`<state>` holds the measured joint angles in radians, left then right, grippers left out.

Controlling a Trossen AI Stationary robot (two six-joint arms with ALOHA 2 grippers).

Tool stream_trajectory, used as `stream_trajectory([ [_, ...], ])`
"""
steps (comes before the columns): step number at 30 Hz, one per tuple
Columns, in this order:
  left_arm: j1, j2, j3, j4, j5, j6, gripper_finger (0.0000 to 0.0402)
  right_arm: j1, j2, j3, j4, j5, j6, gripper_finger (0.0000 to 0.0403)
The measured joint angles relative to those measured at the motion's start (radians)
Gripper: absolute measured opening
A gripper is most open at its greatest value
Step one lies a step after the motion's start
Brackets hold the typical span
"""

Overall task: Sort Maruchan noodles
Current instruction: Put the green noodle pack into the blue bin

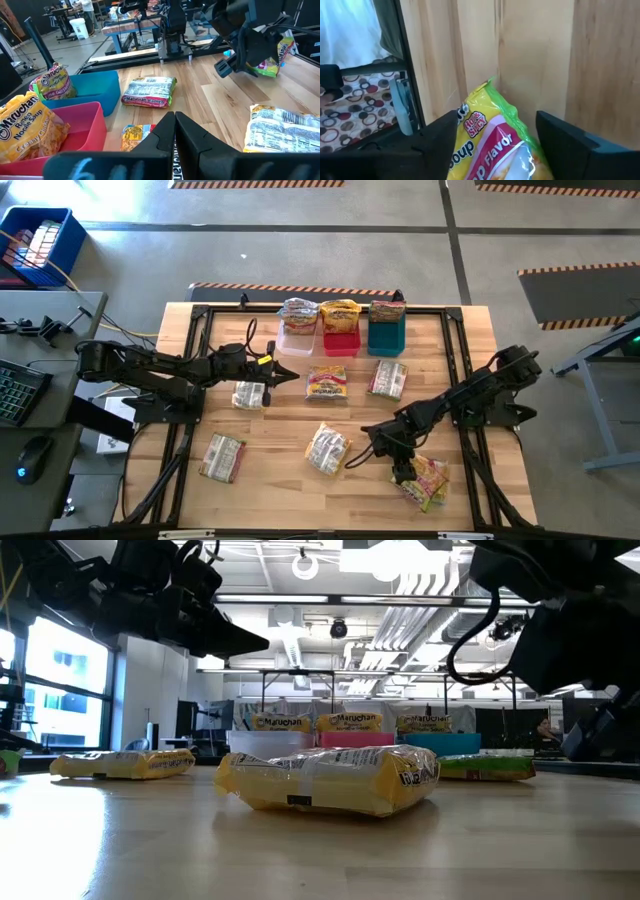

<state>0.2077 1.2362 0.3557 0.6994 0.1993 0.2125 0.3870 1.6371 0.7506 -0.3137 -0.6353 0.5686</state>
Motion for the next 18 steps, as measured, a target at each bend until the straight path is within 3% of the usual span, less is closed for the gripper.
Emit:
stream_trajectory([
  [12, 0.0, 0.0, 0.0, 0.0, 0.0, 0.0, 0.0003, -0.015, 0.0, 0.0, 0.027, -0.01, -0.052, 0.0015],
  [18, 0.0, 0.0, 0.0, 0.0, 0.0, 0.0, 0.0003, -0.067, -0.014, 0.0, 0.026, 0.079, -0.116, 0.0016],
])
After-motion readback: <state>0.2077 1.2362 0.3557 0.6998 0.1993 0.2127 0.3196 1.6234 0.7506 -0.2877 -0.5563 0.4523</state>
